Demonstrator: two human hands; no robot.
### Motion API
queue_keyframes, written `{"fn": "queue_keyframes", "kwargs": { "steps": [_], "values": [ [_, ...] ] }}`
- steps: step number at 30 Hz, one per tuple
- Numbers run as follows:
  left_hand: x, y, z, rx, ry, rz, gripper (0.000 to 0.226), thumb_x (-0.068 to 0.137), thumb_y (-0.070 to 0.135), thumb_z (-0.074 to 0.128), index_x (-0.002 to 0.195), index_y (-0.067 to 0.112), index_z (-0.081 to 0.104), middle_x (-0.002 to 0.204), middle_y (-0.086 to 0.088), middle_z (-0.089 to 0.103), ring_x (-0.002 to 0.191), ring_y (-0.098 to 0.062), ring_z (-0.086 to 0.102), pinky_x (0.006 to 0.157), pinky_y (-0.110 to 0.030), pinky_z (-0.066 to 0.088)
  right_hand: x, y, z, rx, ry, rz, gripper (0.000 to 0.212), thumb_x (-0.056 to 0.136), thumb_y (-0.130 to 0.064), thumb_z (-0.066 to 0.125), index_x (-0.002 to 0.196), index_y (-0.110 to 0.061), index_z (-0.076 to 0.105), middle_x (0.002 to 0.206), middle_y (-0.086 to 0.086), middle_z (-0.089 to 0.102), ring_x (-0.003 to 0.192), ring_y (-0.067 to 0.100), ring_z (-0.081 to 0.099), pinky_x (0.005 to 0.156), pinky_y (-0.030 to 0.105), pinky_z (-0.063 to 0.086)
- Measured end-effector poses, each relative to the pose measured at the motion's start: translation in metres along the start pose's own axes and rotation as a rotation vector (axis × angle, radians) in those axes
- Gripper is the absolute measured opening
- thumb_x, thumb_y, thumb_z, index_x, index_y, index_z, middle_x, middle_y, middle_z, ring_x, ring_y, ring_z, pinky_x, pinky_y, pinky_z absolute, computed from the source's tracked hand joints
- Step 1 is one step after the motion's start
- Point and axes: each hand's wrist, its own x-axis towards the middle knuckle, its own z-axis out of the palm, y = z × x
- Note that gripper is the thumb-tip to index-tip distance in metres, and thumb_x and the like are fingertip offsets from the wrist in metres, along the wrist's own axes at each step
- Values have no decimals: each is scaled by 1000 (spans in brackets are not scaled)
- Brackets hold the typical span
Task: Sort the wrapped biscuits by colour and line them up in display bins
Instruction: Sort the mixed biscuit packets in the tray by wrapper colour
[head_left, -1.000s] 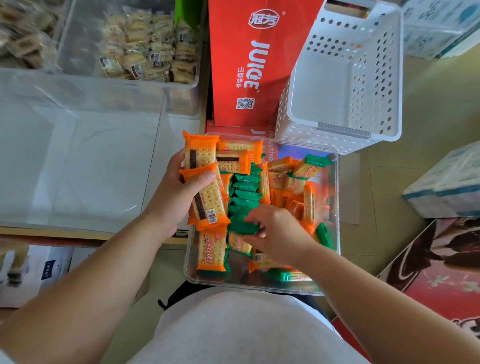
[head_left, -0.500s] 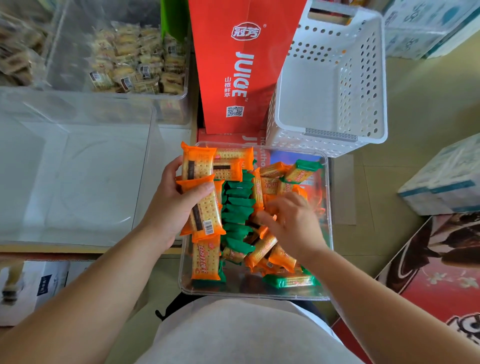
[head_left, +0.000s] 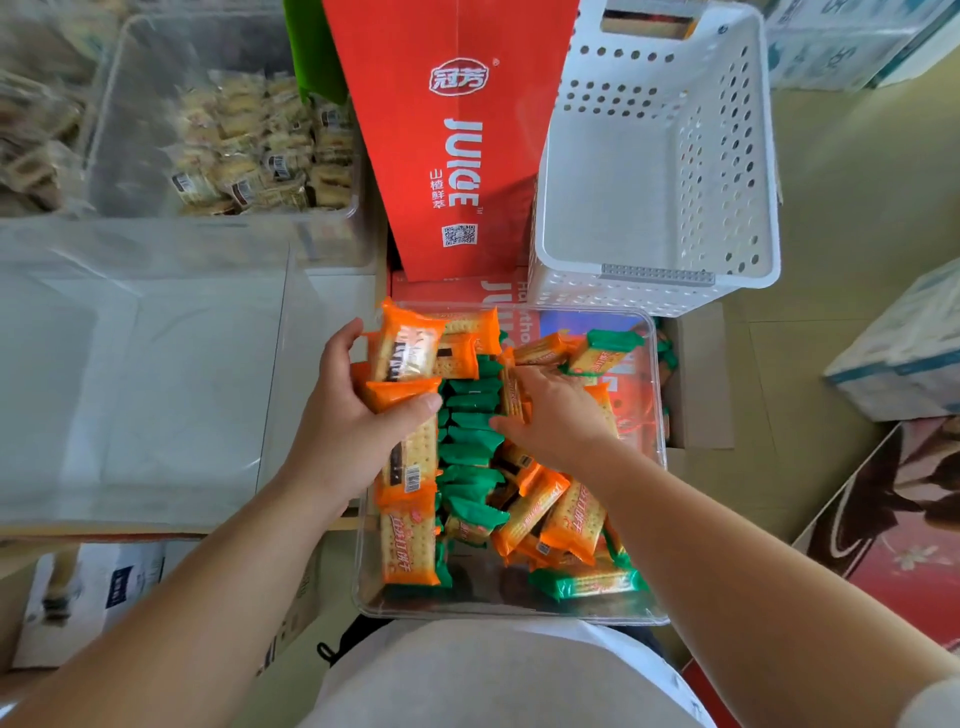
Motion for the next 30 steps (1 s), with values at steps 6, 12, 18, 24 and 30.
{"fn": "queue_keyframes", "kwargs": {
  "steps": [6, 12, 18, 24, 30],
  "values": [
    [20, 37, 10, 465, -66, 302, 80, 68, 40, 89, 133, 37, 42, 110, 20, 60, 93, -3, 61, 77, -24, 49, 3, 6, -1, -4, 42, 4, 70, 86, -56, 70, 146, -28, 46, 135, -1, 63, 125, 24, 56, 101, 37, 47],
    [54, 41, 26, 1149, -249, 683, 86, 65, 38, 88, 139, 29, 46, 128, 1, 61, 113, -27, 57, 94, -40, 45, -10, 20, -6, 146, 197, -32, 30, 93, -33, 67, 118, -17, 68, 115, 7, 68, 109, 30, 59, 85, 36, 48],
    [69, 31, 30, 1384, -177, 874, 119, 48, 57, 94, 150, 25, 41, 128, -8, 51, 118, -33, 48, 99, -50, 40, -48, 37, -25, 117, 258, -155, 21, 90, -26, 71, 107, -16, 72, 92, -1, 67, 83, 21, 62, 72, 38, 55],
    [62, 11, 25, 1336, -184, 931, 137, 46, 63, 92, 158, 26, 22, 151, -16, 37, 143, -40, 30, 116, -67, 23, -92, 40, -40, 33, -487, -220, 25, 88, -49, 71, 107, -32, 75, 93, -19, 71, 80, -6, 63, 80, 20, 54],
    [36, 2, 19, 1236, -55, 905, 114, 55, 38, 97, 152, 24, 40, 151, -20, 40, 142, -45, 32, 116, -66, 20, -99, 23, -7, -82, -730, -339, 29, 102, -41, 48, 123, -36, 68, 126, -12, 64, 110, 13, 59, 101, 37, 48]
  ]
}}
